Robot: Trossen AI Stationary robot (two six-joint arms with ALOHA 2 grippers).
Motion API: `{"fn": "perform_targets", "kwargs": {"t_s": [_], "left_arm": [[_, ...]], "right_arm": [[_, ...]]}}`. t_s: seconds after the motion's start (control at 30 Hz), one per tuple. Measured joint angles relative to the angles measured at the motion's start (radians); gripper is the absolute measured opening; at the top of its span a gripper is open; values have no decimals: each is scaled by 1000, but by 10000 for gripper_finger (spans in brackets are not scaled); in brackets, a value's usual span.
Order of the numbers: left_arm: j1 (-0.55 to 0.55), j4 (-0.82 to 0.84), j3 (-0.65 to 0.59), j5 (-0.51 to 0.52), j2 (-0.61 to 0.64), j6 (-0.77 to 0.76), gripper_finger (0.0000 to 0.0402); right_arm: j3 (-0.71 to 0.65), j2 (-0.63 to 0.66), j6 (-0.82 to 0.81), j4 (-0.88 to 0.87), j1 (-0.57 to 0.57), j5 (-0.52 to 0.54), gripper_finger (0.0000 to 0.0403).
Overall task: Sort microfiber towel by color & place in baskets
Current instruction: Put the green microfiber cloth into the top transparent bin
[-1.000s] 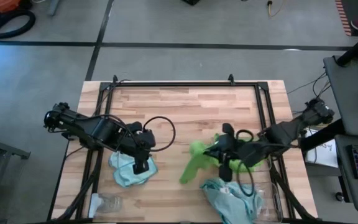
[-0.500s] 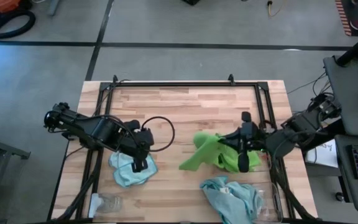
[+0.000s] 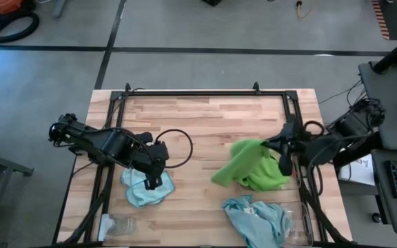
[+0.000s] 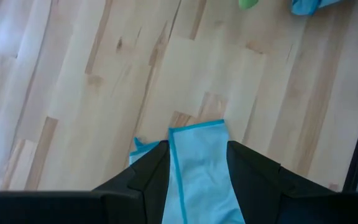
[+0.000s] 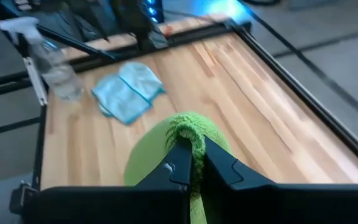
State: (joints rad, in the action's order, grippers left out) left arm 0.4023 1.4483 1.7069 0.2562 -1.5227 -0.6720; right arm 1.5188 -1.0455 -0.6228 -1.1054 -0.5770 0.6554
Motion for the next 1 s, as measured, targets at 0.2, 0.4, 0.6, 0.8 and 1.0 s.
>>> {"fn": "perform_targets", "kwargs": {"t_s": [0.2,0.4,0.6,0.8,1.0], "left_arm": [[0,0,0,24,0,-1,144],[0,0,0,24,0,-1,144],[0,-1,0,24,0,-1,144],[0,-5,0,24,0,-2,144],[0,-6,0,24,0,-3,144]], "right_arm": [[0,42,-190,-225,-1,-13,9],[-10,33,-407,-440,-1,-174,9],[-75,11,-516,-462,-1,-370,9],[-163,-23,-617,-464,-2,-562,9],[-279,-61,-685,-465,-2,-740,9]]}}
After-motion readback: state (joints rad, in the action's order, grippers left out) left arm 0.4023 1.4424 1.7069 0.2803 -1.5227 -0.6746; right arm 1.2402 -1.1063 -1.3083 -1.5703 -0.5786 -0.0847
